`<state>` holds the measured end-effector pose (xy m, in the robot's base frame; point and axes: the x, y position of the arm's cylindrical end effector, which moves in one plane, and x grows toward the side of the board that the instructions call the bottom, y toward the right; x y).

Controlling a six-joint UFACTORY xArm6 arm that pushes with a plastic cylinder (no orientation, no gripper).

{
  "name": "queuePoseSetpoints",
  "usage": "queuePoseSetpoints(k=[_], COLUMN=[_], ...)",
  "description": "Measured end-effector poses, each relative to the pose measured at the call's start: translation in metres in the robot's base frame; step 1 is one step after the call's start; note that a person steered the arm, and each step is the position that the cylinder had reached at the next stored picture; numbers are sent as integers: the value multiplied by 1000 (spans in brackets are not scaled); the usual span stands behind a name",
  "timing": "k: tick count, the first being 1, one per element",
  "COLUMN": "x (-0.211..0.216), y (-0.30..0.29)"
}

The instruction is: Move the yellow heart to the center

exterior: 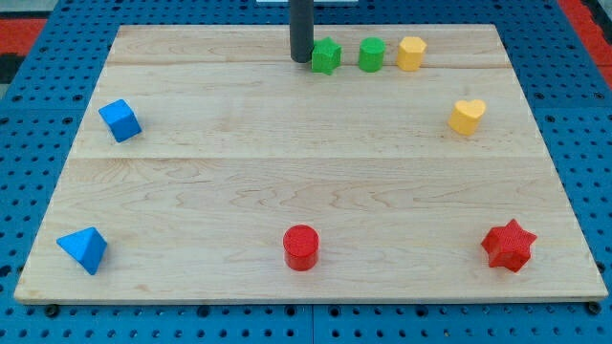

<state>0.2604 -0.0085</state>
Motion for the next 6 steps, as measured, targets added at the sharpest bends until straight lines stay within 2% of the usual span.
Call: queuePoseSetpoints(k=[1,2,3,4,6], x=[-4,-14,2,47,84], y=[2,-47,-99,-89,-6])
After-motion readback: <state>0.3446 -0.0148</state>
